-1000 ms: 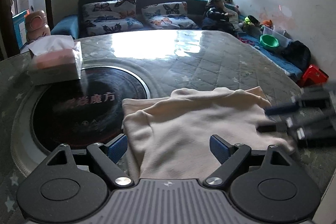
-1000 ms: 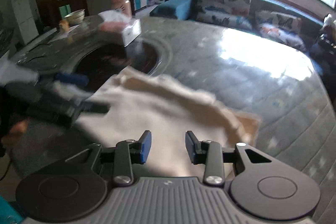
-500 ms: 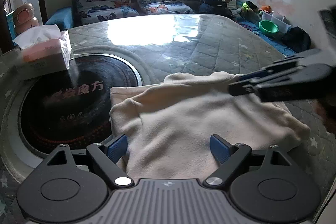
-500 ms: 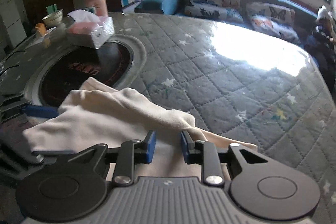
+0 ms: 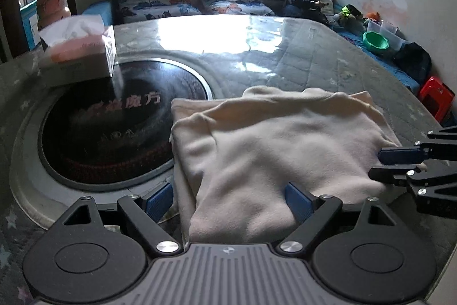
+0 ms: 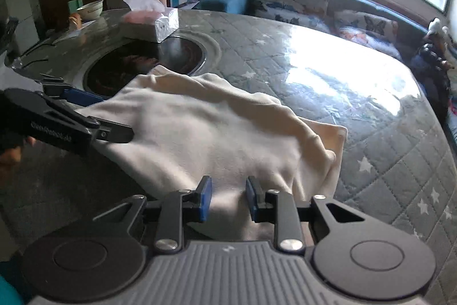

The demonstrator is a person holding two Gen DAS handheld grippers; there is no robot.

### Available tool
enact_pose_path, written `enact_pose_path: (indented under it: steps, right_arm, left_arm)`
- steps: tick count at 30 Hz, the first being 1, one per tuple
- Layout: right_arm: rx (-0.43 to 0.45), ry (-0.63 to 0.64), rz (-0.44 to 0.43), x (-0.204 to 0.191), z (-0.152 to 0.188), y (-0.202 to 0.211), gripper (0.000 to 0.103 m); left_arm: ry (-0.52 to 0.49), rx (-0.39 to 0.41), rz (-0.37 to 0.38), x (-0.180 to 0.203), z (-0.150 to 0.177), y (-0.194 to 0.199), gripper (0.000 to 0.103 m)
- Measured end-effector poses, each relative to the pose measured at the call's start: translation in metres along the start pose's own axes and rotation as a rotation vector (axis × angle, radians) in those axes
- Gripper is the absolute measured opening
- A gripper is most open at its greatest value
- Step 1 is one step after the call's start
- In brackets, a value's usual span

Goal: Fold clothes

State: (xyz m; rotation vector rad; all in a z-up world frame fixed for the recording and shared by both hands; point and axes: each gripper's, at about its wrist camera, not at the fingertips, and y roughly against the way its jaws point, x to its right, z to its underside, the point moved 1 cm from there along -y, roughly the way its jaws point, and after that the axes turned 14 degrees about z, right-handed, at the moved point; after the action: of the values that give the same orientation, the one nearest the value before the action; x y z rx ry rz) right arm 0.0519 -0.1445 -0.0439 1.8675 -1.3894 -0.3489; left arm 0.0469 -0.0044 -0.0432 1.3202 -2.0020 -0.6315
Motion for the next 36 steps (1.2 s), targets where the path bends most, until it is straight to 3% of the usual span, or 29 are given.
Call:
enact_pose_path:
  steps: [5, 15, 19, 25, 28, 36]
  right_arm:
    - [0.006, 0.022, 0.014, 0.001, -0.002, 0.002, 0.025]
    - [0.007, 0.013, -0.043, -0.010, -0.004, 0.006, 0.026]
    - [0.033, 0.004, -0.029, -0.006, -0.005, 0.016, 0.039]
    - [0.040, -0.017, -0.023, -0.007, 0.001, 0.021, 0.041]
    - [0.052, -0.004, -0.029, -0.012, 0.002, 0.028, 0.049]
    - [0.087, 0.089, -0.045, -0.036, -0.001, 0.038, 0.054]
  left_arm:
    - [0.017, -0.005, 0.002, -0.004, 0.001, 0.001, 0.093]
    - [-0.018, -0.010, 0.001, 0.007, -0.003, 0.001, 0.092]
    - [0.002, -0.006, 0.009, 0.005, -0.004, 0.004, 0.095]
    - [-0.013, 0.012, -0.002, 0.008, -0.002, 0.010, 0.103]
    - [-0.018, 0.024, -0.012, 0.008, -0.001, 0.014, 0.103]
    - [0.009, 0.048, -0.055, -0.003, -0.001, 0.026, 0.103]
